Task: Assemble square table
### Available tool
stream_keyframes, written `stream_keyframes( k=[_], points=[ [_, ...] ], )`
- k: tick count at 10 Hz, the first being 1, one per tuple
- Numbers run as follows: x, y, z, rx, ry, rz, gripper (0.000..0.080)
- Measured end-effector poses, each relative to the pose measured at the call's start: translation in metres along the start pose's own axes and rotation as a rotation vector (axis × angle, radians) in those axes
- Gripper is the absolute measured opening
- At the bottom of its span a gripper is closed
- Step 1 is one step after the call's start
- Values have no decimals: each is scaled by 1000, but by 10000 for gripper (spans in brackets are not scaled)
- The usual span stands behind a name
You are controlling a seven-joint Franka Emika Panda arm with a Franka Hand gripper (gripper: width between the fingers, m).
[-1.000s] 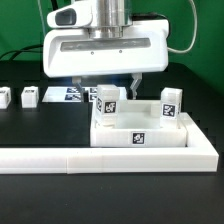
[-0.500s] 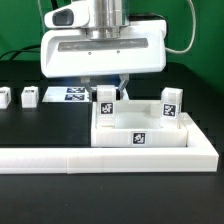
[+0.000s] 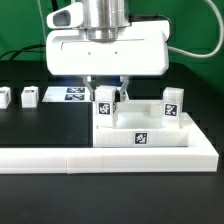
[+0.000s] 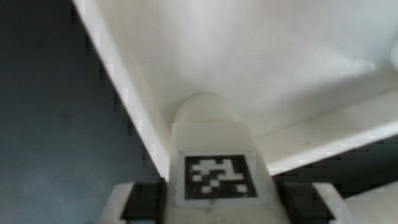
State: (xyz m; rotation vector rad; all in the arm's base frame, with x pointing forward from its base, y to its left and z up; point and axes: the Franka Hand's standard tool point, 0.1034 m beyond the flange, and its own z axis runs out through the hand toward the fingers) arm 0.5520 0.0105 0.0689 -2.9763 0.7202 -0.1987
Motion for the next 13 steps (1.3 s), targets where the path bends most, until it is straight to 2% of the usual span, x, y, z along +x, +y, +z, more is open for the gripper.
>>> stream_keyframes(
  k=[4,6,9,10,11,12,13],
  points=[
    [-3,-4,1,12,10,509,291],
    [-2,-4,1,15,9,671,291],
    [-2,-3,1,18,8,671,297],
    [0,0,1,18,9,575,490],
    [2,2,1,17,11,524,597],
    [3,4,1,16,13,421,633],
    [4,6,1,14,14,289,633]
  ],
)
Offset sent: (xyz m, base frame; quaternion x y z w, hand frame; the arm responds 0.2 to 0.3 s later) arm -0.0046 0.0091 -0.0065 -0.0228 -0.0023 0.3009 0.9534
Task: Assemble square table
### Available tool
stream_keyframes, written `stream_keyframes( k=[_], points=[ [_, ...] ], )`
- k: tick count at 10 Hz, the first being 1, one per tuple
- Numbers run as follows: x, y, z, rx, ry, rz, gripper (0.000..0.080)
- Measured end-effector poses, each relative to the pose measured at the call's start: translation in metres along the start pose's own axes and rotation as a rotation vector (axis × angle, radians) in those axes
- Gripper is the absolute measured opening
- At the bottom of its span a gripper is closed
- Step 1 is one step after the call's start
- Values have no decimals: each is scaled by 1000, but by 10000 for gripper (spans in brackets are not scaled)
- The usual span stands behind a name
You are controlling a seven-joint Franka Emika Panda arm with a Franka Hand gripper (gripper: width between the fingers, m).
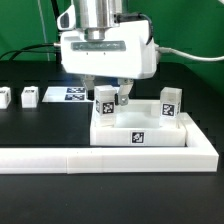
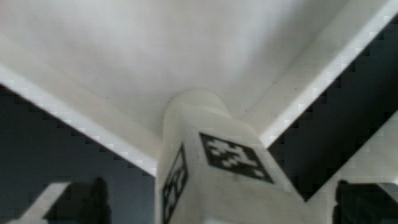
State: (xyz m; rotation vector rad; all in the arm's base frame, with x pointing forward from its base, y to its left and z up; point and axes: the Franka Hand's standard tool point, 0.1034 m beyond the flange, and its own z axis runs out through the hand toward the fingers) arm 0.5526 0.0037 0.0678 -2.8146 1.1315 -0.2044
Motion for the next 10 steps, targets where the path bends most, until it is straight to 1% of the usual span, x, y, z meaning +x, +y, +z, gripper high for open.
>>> stream_keyframes(
  k=[1,3,6,7,9,10],
  points=[
    [0,0,0,0,0,-67,646],
    [0,0,0,-1,0,-198,648],
    [-1,0,0,-7,-10,-470,648],
    [-1,0,0,-11,-18,-569,648],
    [3,0,-1,-12,-18,-681,648],
    [4,1,-1,-18,-18,-773,648]
  ],
)
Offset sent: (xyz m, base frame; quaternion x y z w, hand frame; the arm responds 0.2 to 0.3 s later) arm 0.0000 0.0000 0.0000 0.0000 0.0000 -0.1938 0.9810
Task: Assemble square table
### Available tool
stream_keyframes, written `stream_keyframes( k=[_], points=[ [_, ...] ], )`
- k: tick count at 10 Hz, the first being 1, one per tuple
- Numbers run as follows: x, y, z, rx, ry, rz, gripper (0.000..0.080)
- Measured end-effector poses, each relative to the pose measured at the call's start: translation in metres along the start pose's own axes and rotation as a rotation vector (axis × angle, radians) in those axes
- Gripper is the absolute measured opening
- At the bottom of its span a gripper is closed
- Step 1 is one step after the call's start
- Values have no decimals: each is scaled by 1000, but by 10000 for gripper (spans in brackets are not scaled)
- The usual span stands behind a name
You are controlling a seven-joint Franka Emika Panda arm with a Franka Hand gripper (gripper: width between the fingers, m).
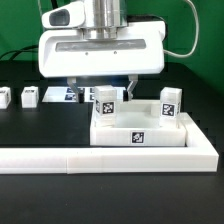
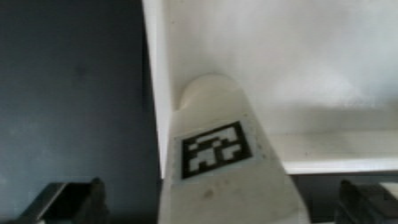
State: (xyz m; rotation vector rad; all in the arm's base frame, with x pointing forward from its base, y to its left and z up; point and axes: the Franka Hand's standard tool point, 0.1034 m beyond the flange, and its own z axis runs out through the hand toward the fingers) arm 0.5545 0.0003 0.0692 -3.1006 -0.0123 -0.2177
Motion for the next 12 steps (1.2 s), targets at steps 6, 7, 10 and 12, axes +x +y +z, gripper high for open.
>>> stream_keyframes(
  k=[6,7,10,12],
  points=[
    [1,0,0,-12,2,-119,289],
    [1,0,0,-12,2,-99,290],
    [0,-2,0,-7,4,107,290],
    [-1,-5,1,-8,6,294,290]
  ],
)
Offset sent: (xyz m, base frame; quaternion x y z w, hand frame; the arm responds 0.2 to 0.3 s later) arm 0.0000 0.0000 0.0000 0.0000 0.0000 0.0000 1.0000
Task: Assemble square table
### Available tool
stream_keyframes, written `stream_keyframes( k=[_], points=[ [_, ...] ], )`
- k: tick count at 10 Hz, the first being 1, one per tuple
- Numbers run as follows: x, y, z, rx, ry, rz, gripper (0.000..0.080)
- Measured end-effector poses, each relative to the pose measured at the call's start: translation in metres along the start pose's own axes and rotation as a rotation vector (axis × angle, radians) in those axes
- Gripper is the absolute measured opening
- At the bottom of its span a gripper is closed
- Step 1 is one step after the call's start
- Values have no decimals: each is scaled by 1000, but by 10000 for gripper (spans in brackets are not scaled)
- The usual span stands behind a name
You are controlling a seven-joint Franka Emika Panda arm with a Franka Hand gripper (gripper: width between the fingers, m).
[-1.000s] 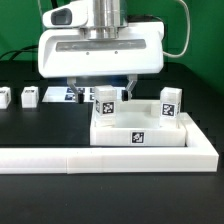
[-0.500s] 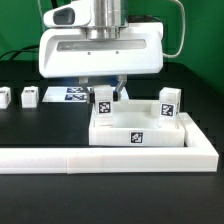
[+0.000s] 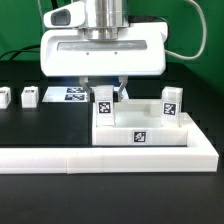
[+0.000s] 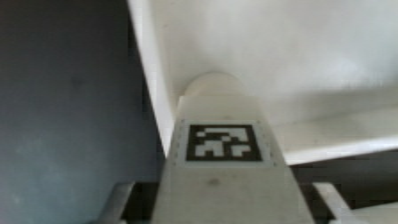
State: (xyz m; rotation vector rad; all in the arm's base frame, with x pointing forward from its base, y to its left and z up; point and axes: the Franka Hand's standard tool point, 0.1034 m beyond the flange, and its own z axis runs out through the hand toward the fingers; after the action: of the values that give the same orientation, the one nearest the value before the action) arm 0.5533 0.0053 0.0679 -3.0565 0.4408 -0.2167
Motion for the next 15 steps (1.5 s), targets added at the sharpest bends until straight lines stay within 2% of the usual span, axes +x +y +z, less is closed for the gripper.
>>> stream_keyframes(
  k=[5,8,11,13,15],
  points=[
    [-3,-1,1,-4,10,531,290],
    [-3,0,1,8,6,814,290],
    [-2,1,0,18,3,968,290],
    [-3,0,1,17,2,907,290],
    [-5,-3,2,16,0,805,570]
  ],
)
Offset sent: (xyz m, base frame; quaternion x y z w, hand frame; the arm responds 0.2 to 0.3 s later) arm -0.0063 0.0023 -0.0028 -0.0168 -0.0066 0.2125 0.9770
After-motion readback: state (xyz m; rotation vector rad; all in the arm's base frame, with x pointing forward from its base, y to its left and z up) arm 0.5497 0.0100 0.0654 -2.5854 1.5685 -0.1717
